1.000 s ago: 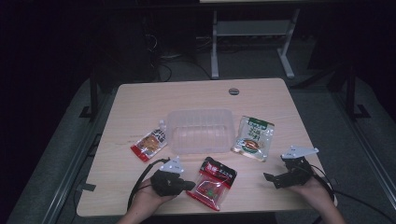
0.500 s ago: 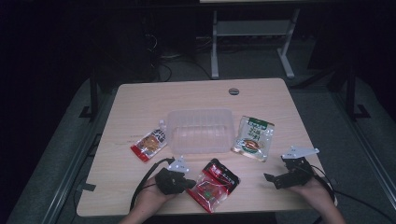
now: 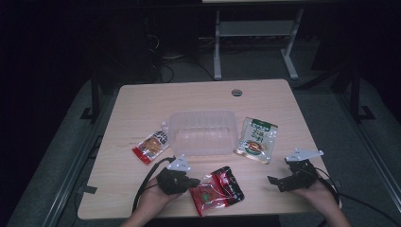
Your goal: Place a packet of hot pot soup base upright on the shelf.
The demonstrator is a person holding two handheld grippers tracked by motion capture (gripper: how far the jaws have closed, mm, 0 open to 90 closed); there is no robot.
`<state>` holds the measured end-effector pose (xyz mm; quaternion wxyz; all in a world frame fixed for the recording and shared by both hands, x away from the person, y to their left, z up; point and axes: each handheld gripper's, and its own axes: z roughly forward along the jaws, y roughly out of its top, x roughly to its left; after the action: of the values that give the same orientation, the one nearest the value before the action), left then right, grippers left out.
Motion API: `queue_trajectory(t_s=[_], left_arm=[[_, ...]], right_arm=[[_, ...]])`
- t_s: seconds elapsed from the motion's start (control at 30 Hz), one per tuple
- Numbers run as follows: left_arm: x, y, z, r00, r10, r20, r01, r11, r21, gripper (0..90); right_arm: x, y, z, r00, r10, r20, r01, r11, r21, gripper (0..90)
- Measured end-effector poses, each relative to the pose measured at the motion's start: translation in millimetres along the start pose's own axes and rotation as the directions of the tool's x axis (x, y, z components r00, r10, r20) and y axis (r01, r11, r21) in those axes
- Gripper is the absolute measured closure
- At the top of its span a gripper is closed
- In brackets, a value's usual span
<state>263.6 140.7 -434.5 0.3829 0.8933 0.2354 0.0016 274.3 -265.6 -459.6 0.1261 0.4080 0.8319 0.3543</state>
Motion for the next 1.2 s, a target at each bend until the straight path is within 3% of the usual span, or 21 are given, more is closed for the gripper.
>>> queue_trajectory(t_s=[0.23,0.43,0.57,0.7,1.0,1.07,1.1,1.2], left_arm=[[-30.6,6.4,13.2,0.9952,0.052,0.083,-0.052,0.9987,-0.002,89.6],[-39.9,4.9,24.8,0.9894,0.069,0.128,-0.074,0.9968,0.03,89.6],[-45.1,4.0,35.1,0.988,0.096,0.122,-0.104,0.9924,0.066,89.6],[-40.0,3.8,35.9,0.9897,0.096,0.106,-0.104,0.9921,0.07,89.6],[-16.4,3.3,31.5,0.9971,0.058,0.05,-0.061,0.9966,0.057,89.5],[-12.2,3.3,30.1,0.9978,0.044,0.05,-0.046,0.9979,0.045,89.6],[-11.0,3.7,28.2,0.9979,0.04,0.05,-0.042,0.9983,0.041,89.5],[-5.7,7.1,17.5,0.9979,0.049,0.042,-0.049,0.9987,0.008,89.5]], right_arm=[[1.3,0.2,-0.5,1.0,0.003,-0.001,-0.003,1.0,0.006,0.0],[0.3,0.0,0.3,1.0,0.001,-0.003,-0.001,1.0,0.006,0.0],[1.1,-0.1,0.7,1.0,0.006,-0.006,-0.006,1.0,0.014,0.0],[1.0,-0.1,0.5,1.0,0.003,-0.008,-0.003,1.0,0.012,0.0],[2.5,0.8,1.1,0.9999,0.008,-0.011,-0.008,1.0,0.017,0.0],[2.5,1.0,1.1,0.9999,0.01,-0.013,-0.009,1.0,0.017,0.3],[2.3,1.6,0.6,0.9995,0.019,-0.026,-0.018,1.0,0.024,4.9],[4.4,3.3,-0.5,0.9983,0.032,-0.048,-0.031,0.999,0.029,7.0]])
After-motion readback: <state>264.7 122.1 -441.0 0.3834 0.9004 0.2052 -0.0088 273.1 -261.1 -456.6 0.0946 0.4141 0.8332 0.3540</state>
